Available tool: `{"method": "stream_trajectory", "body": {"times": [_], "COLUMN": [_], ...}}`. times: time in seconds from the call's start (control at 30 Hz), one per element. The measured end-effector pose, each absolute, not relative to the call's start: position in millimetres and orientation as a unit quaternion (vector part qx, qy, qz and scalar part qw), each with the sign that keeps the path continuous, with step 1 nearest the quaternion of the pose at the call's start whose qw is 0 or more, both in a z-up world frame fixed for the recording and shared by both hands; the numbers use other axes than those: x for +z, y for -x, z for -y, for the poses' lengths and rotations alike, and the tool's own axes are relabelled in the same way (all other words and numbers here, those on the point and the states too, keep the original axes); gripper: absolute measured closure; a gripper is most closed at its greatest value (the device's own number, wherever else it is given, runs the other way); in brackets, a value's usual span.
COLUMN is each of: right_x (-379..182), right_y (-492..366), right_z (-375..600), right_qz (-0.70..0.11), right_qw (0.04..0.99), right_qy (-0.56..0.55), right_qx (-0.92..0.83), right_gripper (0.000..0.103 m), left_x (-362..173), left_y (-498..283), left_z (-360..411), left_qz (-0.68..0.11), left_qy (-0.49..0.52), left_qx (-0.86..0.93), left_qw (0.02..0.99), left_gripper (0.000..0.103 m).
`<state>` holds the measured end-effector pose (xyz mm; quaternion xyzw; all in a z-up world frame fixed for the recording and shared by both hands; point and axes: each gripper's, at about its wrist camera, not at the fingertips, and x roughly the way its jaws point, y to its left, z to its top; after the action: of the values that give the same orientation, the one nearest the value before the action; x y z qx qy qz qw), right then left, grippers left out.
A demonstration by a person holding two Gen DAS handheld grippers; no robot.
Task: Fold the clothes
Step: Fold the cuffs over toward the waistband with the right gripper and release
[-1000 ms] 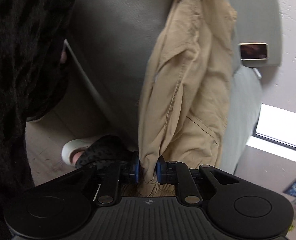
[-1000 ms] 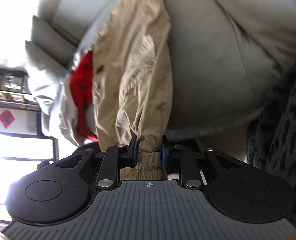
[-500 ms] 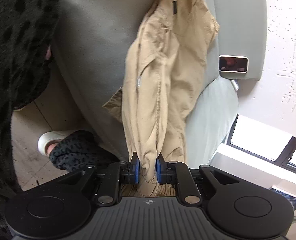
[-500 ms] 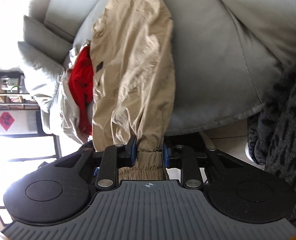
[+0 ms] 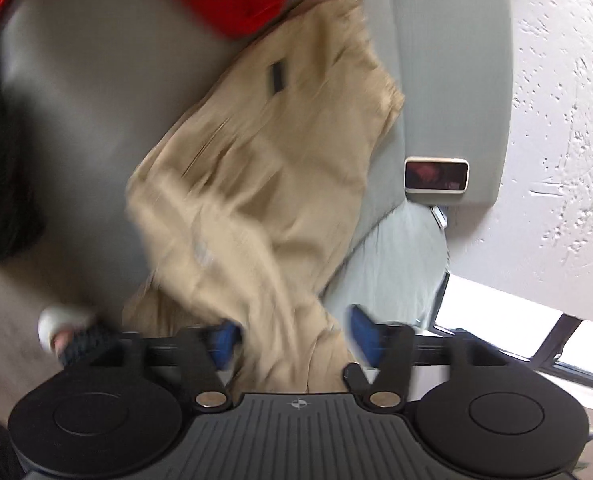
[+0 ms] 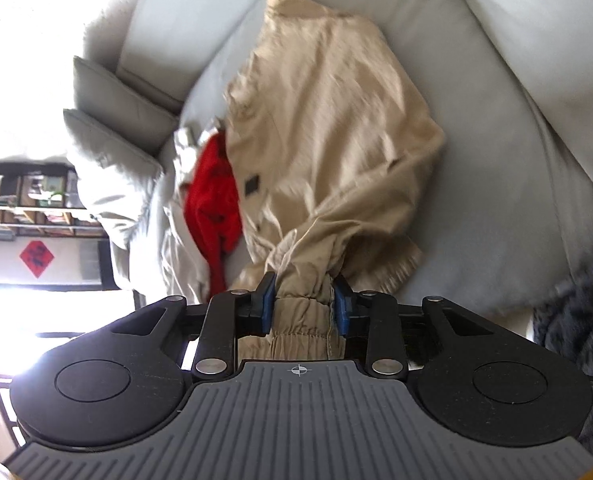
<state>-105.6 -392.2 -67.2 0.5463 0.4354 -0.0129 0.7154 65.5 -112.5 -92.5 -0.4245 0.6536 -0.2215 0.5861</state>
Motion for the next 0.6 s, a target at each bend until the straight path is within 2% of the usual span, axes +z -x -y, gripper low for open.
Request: {"method": "stream_trajectory", "body": {"times": [0.03, 0.13, 0.2, 0.27, 0.37, 0.4, 0.6], "right_x": [-67, -71, -76, -84, -96, -100, -114], "right_y": [98, 70, 52, 39, 26, 22, 0], "right_z": [395, 403, 411, 418, 426, 428, 429], "right_qz": [-0.430, -0.402, -0.380, -0.354, -0.330, -0.325, -0.321], "right_qw": [0.717, 0.725, 0.730, 0.727, 0.703, 0.697, 0.682], "right_qy": [-0.549, -0.558, -0.566, -0.587, -0.629, -0.639, -0.655], "right_qx": [-0.017, -0.034, -0.046, -0.051, -0.038, -0.035, -0.040], "right_gripper": [0.068, 0.063, 0.051, 0.044, 0.040, 0.040, 0.035], "left_x": [-89, -76, -65, -53, -33, -34, -37], "left_y": [-78, -104, -112, -113, -102, -96, -56], "left_z": [118, 130, 131, 127, 115, 116, 128], "left_qz": [-0.645, -0.617, -0.589, -0.554, -0.476, -0.474, -0.453], "left_qy": [0.412, 0.378, 0.350, 0.317, 0.256, 0.235, 0.109], "left_qx": [-0.228, -0.254, -0.281, -0.314, -0.372, -0.385, -0.460], "left_qw": [0.602, 0.642, 0.672, 0.703, 0.755, 0.757, 0.756], "left_gripper": [0.023, 0.021, 0.021, 0.022, 0.023, 0.023, 0.041]}}
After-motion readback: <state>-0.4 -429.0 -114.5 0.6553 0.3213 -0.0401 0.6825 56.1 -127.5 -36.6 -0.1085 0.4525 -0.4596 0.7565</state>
